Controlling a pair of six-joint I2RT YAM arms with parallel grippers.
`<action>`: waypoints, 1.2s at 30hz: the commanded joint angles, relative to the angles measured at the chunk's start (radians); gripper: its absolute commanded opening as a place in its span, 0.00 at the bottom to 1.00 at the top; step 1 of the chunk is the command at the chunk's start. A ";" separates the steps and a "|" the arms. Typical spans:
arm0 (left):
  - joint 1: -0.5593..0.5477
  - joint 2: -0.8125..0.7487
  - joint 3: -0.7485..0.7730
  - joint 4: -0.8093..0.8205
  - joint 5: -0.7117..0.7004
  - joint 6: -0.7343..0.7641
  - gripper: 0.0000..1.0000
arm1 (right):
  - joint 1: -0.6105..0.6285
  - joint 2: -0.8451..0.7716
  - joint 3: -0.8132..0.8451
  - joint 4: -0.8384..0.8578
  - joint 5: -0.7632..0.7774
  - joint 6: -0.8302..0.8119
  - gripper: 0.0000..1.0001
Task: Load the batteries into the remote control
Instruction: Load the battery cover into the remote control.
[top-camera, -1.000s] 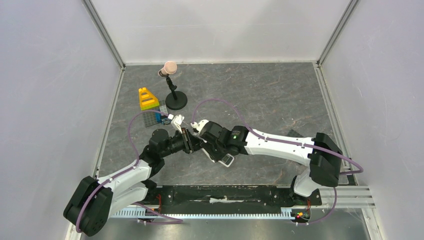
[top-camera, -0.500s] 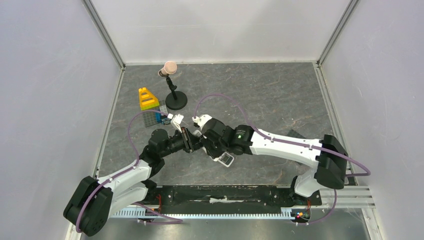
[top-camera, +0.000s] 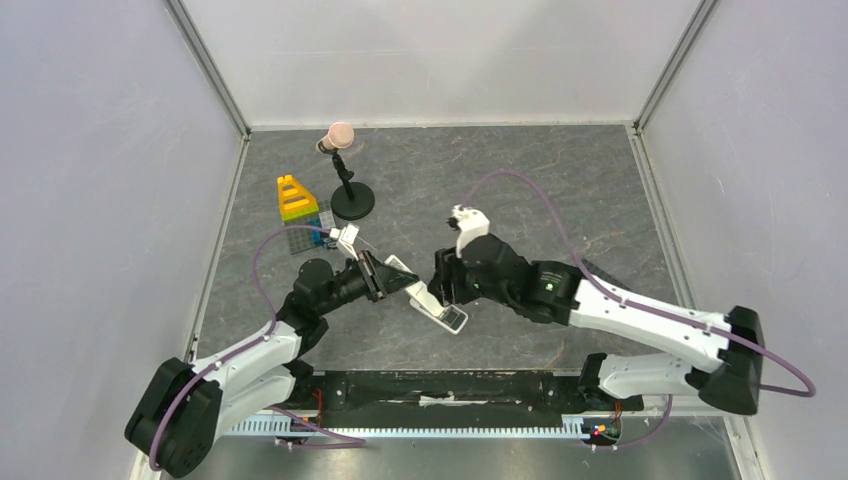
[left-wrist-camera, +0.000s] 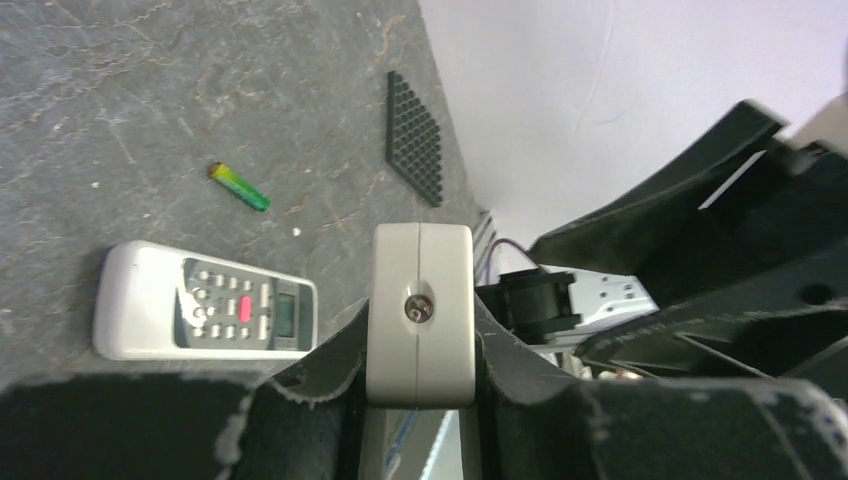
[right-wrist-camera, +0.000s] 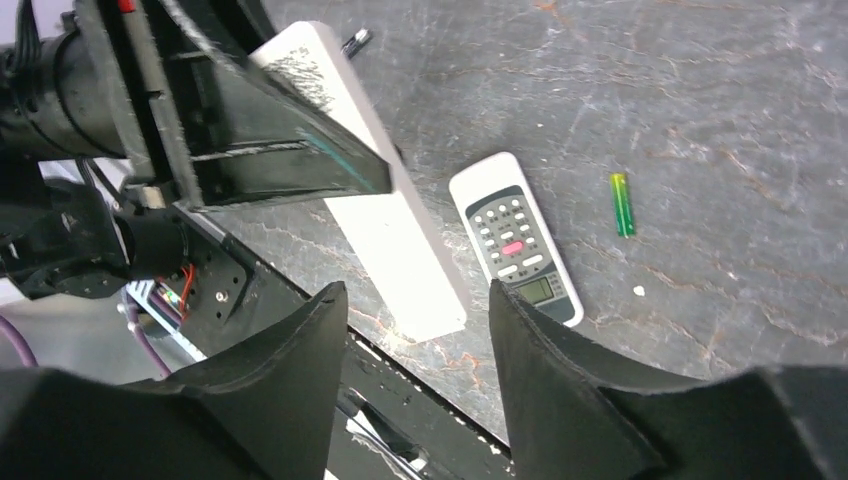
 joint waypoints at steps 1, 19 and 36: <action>-0.004 -0.032 0.040 0.105 -0.041 -0.190 0.02 | -0.008 -0.127 -0.128 0.126 0.099 0.175 0.61; -0.004 -0.140 0.103 0.174 -0.082 -0.518 0.02 | -0.008 -0.292 -0.354 0.489 0.152 0.414 0.72; -0.004 -0.187 0.168 0.275 -0.102 -0.678 0.02 | -0.010 -0.219 -0.422 0.621 0.077 0.456 0.55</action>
